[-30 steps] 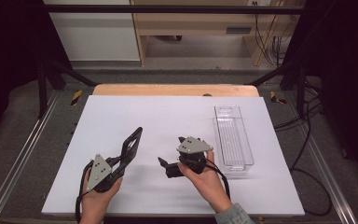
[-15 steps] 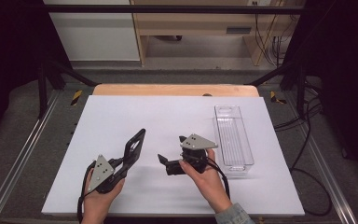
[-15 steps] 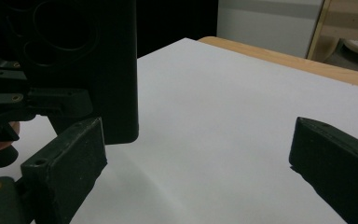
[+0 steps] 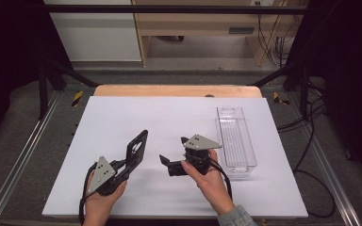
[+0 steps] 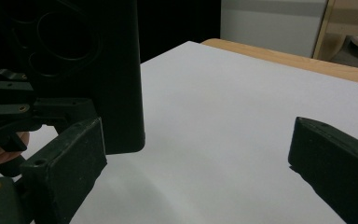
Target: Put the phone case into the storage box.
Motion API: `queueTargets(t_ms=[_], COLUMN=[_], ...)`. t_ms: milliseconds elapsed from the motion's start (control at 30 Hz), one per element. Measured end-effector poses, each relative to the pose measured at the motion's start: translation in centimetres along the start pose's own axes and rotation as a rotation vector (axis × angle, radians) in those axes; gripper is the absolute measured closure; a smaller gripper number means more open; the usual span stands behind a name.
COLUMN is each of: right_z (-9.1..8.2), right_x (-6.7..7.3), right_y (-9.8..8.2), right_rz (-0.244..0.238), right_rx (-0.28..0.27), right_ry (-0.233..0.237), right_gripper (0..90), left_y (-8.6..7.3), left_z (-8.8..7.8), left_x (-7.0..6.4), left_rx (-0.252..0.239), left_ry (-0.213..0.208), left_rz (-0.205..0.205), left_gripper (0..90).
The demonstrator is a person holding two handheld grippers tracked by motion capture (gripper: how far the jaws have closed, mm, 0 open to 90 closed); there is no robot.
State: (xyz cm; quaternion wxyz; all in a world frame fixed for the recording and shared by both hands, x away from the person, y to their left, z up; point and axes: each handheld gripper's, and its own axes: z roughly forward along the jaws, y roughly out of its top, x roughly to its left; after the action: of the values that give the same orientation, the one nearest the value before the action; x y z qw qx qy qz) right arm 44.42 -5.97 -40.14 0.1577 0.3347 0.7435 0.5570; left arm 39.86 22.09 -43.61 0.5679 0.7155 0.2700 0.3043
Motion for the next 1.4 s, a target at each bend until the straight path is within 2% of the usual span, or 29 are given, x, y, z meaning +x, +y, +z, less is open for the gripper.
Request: queueTargets(t_ms=[400, 633, 900, 1400], right_z=[-0.2, -0.3, -0.3, 0.6], right_x=[0.4, 1.1, 1.9, 3.7], right_y=[0.4, 0.9, 1.2, 0.9], right_rz=[0.018, 0.042, 0.048, 0.038], right_rx=[-0.041, -0.079, -0.115, -0.125], right_ry=[0.015, 0.049, 0.066, 0.111], right_gripper=[3.7, 3.4, 3.2, 2.7], left_y=[0.0, 0.2, 0.3, 0.3], left_z=[0.1, 0.1, 0.2, 0.5], left_x=[-0.2, -0.4, -0.7, -1.5], left_rx=[-0.007, -0.028, -0.024, -0.018], left_ry=[-0.027, -0.042, -0.063, -0.087], left_rz=[-0.049, -0.077, -0.083, -0.091], left_gripper=[84.9, 84.9, 84.9, 84.9])
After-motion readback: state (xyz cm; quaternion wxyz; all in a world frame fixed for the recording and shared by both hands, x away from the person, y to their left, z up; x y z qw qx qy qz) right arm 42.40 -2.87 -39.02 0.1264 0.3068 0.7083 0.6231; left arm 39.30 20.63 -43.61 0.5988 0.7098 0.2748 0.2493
